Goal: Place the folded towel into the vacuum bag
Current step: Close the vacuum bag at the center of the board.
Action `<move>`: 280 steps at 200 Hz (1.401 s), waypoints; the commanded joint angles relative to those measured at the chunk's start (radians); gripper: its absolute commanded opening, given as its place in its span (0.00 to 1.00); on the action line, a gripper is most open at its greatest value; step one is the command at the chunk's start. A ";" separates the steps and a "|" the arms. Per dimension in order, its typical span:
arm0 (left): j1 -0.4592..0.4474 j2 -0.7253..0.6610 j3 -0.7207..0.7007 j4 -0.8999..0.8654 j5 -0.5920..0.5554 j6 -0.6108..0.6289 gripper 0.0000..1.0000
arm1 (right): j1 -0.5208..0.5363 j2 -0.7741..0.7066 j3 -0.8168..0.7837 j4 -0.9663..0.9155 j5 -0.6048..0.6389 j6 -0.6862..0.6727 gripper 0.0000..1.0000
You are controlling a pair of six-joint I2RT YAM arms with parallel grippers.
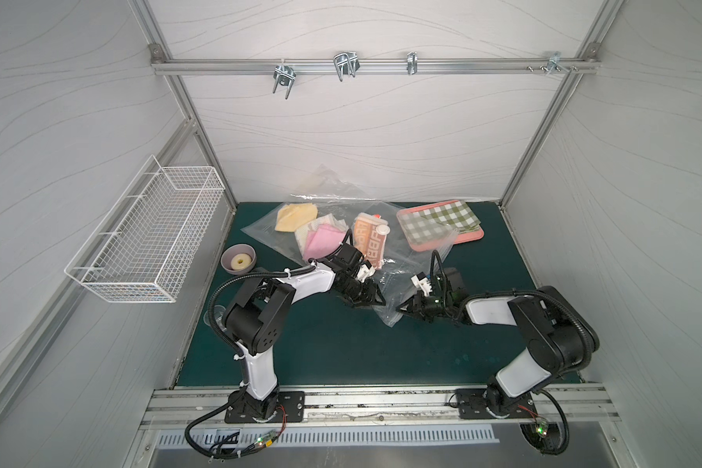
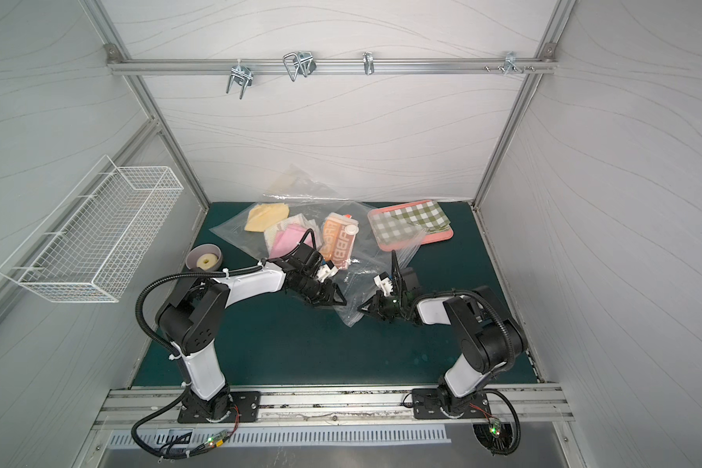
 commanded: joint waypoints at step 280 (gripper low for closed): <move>-0.013 -0.087 0.013 -0.078 0.363 0.142 0.00 | -0.039 0.008 0.031 0.171 0.307 0.221 0.00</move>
